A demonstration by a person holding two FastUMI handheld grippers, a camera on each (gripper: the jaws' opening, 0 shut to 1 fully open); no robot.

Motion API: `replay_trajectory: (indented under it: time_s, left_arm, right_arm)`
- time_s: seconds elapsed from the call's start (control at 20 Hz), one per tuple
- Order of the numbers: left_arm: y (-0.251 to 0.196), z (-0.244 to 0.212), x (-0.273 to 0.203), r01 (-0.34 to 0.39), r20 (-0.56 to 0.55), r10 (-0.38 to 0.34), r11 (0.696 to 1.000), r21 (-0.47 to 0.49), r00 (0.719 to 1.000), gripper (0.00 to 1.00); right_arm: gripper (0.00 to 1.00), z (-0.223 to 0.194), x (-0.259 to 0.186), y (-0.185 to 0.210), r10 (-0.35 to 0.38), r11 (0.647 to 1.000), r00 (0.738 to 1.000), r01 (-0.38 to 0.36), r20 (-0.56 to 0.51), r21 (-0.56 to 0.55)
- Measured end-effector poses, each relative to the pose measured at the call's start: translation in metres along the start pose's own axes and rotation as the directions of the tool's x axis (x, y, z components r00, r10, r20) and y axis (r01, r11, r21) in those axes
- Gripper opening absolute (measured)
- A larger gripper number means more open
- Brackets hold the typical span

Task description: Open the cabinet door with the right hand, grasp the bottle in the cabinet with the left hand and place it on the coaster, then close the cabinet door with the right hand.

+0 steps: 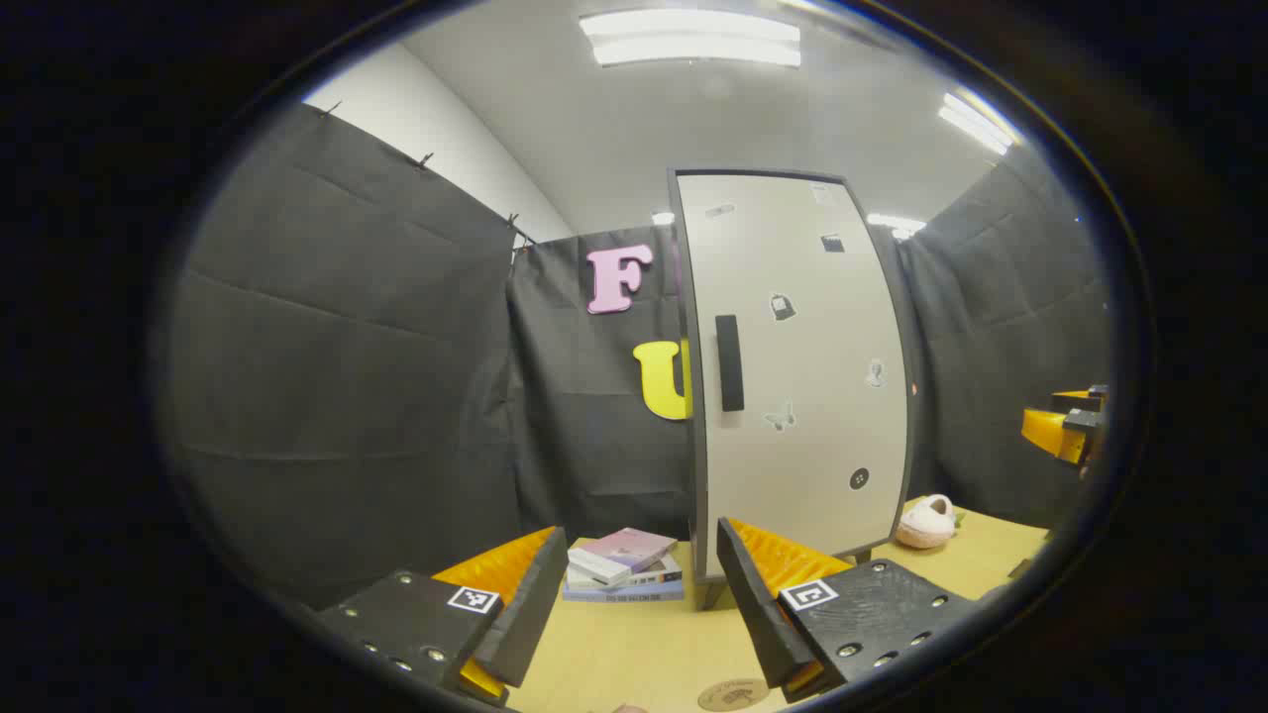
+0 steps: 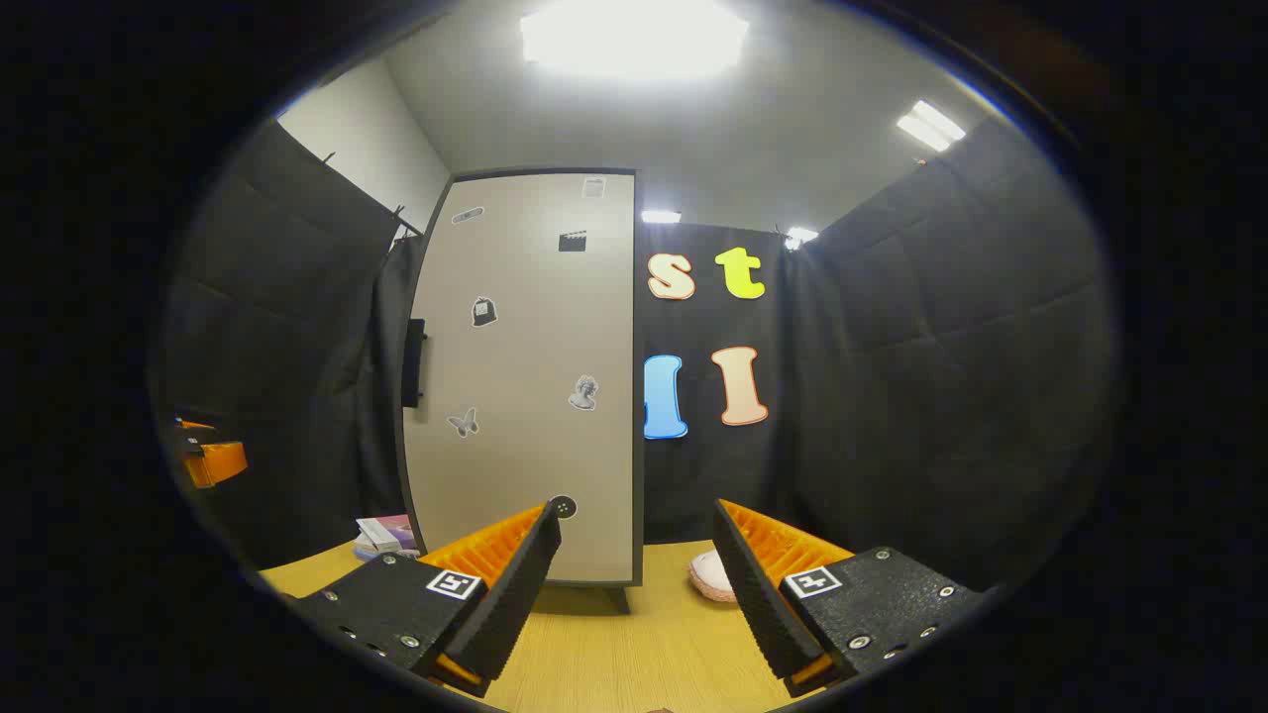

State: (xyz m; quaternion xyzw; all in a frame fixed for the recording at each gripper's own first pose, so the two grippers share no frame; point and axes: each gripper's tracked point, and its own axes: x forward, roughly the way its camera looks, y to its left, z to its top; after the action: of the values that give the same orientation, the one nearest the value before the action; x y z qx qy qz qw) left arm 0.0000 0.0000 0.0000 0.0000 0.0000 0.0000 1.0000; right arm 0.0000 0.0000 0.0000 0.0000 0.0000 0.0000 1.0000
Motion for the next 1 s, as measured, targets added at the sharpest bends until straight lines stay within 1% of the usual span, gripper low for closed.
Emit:
replay_trajectory:
  time_s: [0.75,0.8,0.85,0.95,1.0]
  left_arm:
    - [-0.002,0.002,-0.004,-0.007,0.004,0.007,1.000,0.018,1.000,0.87]
    - [-0.002,0.001,-0.005,-0.009,0.005,0.009,1.000,0.018,1.000,0.91]
    - [-0.002,0.002,-0.005,-0.011,0.006,0.011,1.000,0.019,1.000,0.87]
    - [-0.001,0.003,-0.006,-0.015,0.008,0.015,1.000,0.020,1.000,0.87]
    - [0.000,0.003,-0.007,-0.019,0.008,0.019,1.000,0.020,1.000,0.91]
  right_arm:
    - [0.95,-0.005,0.006,0.004,0.004,1.000,1.000,-0.003,-0.016,0.016]
    - [0.95,-0.005,0.007,0.004,0.006,1.000,1.000,-0.006,-0.016,0.017]
    - [0.95,-0.005,0.007,0.005,0.008,1.000,1.000,-0.008,-0.016,0.018]
    - [0.95,-0.004,0.008,0.009,0.015,1.000,1.000,-0.015,-0.015,0.018]
    - [0.95,-0.003,0.009,0.010,0.019,1.000,1.000,-0.019,-0.013,0.019]
